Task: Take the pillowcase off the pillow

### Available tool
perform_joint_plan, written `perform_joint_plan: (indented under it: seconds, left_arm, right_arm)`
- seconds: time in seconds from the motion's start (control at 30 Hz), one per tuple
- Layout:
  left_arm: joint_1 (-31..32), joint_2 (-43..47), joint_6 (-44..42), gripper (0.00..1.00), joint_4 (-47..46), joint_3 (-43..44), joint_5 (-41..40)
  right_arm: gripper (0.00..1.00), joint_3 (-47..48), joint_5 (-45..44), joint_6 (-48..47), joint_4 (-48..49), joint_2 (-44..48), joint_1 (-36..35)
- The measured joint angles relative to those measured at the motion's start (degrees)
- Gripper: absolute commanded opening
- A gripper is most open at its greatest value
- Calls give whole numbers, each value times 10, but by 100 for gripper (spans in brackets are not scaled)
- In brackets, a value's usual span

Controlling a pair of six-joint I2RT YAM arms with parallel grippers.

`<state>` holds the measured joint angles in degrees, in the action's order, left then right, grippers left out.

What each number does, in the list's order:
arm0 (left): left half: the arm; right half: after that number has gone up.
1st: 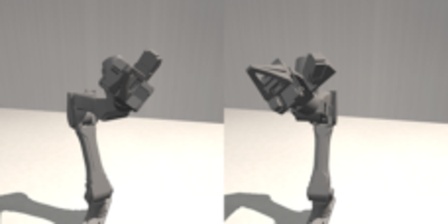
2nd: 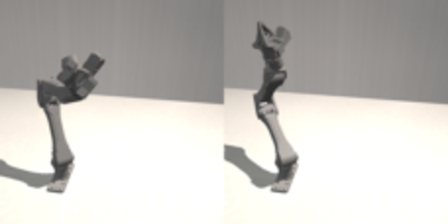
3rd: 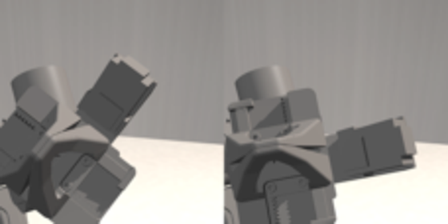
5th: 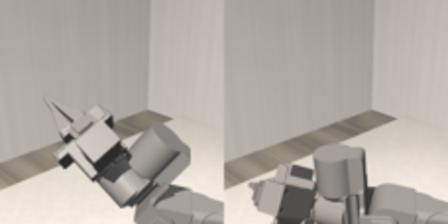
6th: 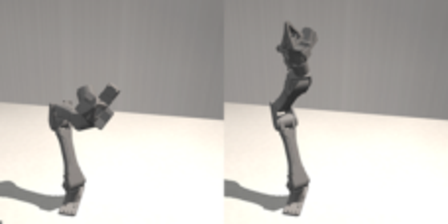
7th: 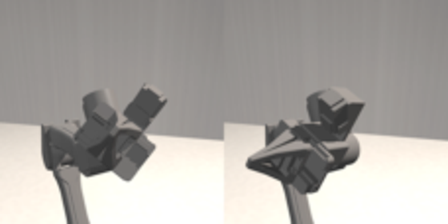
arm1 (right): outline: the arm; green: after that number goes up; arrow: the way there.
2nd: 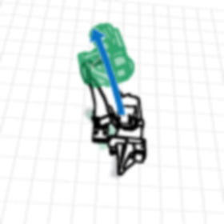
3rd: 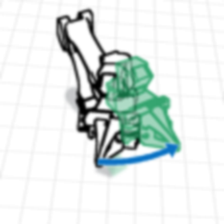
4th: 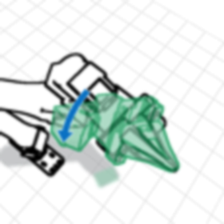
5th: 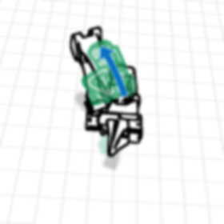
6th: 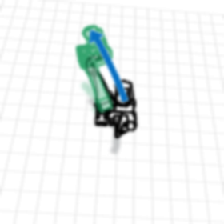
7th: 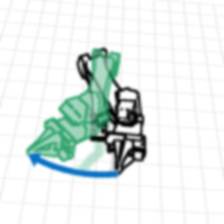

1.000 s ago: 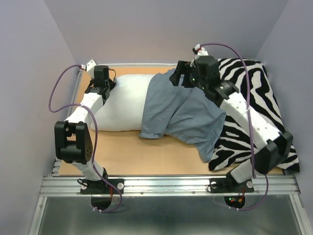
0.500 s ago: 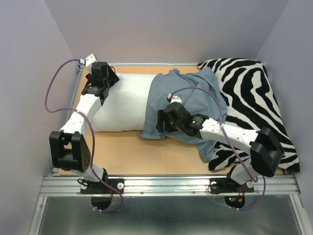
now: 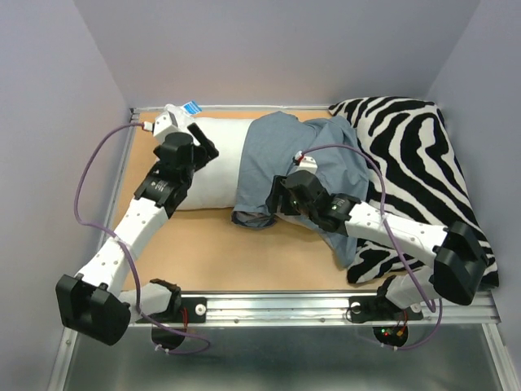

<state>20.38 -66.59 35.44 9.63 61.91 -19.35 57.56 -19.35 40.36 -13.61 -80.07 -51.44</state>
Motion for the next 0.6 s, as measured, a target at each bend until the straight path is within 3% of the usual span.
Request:
perform_joint_plan:
  seconds: [0.1,0.13,0.23,0.3,0.33,0.43,0.47,0.53,0.57,0.6]
  left_arm:
    - [16,25,43,88,10,-61,0]
    - [24,32,58,97,9,-83,-2]
    - [50,50,98,99,-1,-135,-4]
    - [62,52,113,99,-17,-156,0]
    - [65,51,121,99,-32,-165,2]
    - [65,24,135,93,-68,-169,3]
    - [64,2,141,73,-84,-167,-2]
    - [60,-23,150,48,-99,-165,-7]
    - [54,-34,149,12,-106,-165,-9]
    - [49,-40,150,2,-108,-165,-9]
  right_arm:
    - [73,0,-1,3,6,-27,0]
    - [72,1,-2,2,6,-34,0]
    - [69,3,-7,2,6,-59,0]
    - [61,13,-13,1,3,-73,0]
    - [48,21,-17,0,2,-80,0]
    - [29,43,-24,-3,5,-94,0]
    - [19,47,-26,-2,6,-95,0]
    - [13,51,-29,-3,8,-95,0]
    - [11,51,-31,-4,8,-94,0]
    - [10,51,-32,-6,8,-93,0]
